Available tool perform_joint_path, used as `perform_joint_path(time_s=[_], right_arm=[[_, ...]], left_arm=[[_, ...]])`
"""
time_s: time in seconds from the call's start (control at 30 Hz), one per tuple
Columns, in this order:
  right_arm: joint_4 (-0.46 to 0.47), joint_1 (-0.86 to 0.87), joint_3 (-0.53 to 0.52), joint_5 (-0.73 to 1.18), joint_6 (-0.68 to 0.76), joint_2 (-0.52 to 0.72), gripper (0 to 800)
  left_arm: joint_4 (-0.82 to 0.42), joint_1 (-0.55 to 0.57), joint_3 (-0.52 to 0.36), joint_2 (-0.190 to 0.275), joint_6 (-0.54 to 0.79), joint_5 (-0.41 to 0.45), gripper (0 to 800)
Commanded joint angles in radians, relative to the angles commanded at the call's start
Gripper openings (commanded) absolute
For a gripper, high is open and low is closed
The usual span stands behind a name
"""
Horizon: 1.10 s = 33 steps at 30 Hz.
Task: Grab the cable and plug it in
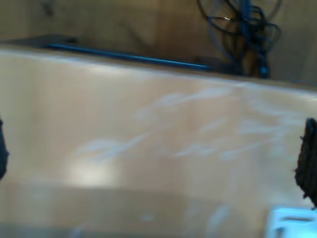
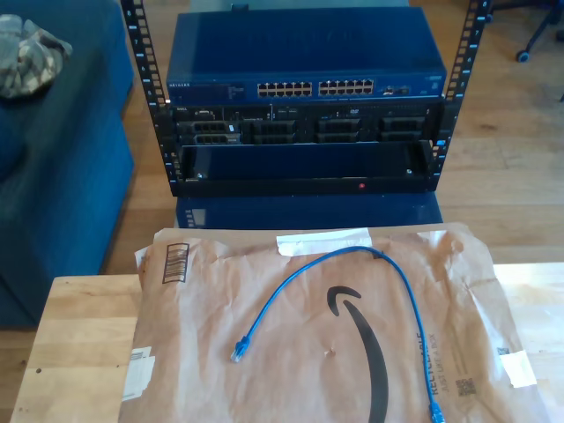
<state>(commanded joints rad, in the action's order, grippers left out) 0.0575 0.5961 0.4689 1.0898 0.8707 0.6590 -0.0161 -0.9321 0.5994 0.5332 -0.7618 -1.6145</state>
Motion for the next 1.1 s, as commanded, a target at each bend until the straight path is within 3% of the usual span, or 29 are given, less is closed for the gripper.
perform_joint_path(time_s=[0.13,0.33,0.57,0.77,0.93,1.1], right_arm=[[0.0,-0.233,0.014,0.005,0.135,-0.014,797],[0.0,-0.64,0.034,-0.008,0.341,-0.077,796],[-0.002,-1.011,0.275,-0.008,0.512,-0.365,793],[0.002,-1.181,0.463,-0.009,0.546,-0.609,793],[-0.002,-1.252,0.588,-0.012,0.588,-0.761,794],[-0.002,-1.266,0.608,-0.083,0.594,-0.832,794]], left_arm=[[0.0,0.149,0.0,-0.023,-0.184,0.011,800],[0.074,0.215,-0.002,-0.029,-0.278,0.014,800],[0.097,0.252,0.0,-0.032,-0.281,0.014,800],[0.097,0.252,0.0,-0.072,-0.284,0.014,800],[0.097,0.252,0.0,-0.08,-0.282,0.014,800],[0.097,0.253,0.0,-0.081,-0.282,0.018,800]])
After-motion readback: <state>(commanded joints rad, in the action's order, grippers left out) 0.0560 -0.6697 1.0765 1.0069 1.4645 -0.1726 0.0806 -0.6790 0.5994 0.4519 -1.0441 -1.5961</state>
